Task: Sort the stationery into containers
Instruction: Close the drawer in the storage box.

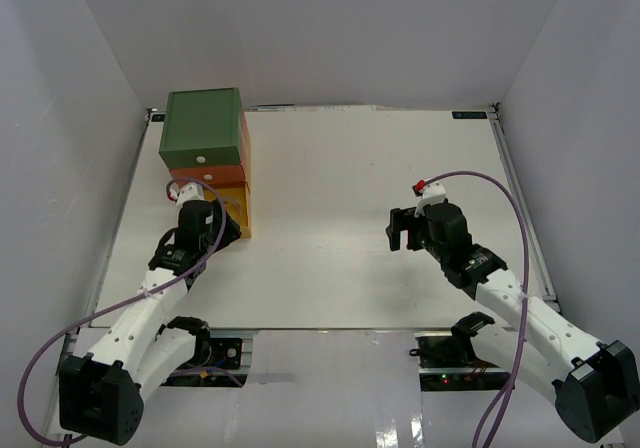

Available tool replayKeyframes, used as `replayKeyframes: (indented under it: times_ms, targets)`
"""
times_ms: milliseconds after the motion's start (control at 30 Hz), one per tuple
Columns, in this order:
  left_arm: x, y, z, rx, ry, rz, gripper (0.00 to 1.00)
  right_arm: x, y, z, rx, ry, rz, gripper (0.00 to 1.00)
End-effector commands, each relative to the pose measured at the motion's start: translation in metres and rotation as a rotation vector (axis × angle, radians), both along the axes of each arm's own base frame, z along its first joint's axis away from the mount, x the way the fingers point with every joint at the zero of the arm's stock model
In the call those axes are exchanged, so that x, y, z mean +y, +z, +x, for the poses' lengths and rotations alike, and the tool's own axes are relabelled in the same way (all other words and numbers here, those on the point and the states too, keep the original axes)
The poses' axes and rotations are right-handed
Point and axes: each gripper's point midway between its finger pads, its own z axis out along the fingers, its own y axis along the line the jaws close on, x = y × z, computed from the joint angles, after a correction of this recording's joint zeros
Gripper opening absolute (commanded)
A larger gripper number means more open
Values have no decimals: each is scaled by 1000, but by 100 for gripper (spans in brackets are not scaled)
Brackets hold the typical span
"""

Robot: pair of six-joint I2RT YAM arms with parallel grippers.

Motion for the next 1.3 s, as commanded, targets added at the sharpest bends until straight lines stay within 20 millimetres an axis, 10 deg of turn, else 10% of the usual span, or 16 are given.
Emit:
replayKeyframes:
  times_ms: [0, 433, 1267]
  targets:
    - [7, -6, -2, -33, 123, -91, 67, 5, 14, 5, -56, 15, 39, 92]
    - [31, -49, 3, -90, 356, -221, 58, 11, 16, 2, -64, 51, 63, 92]
    - [55, -35, 62, -277, 435, -255, 59, 17, 9, -1, -52, 84, 70, 92]
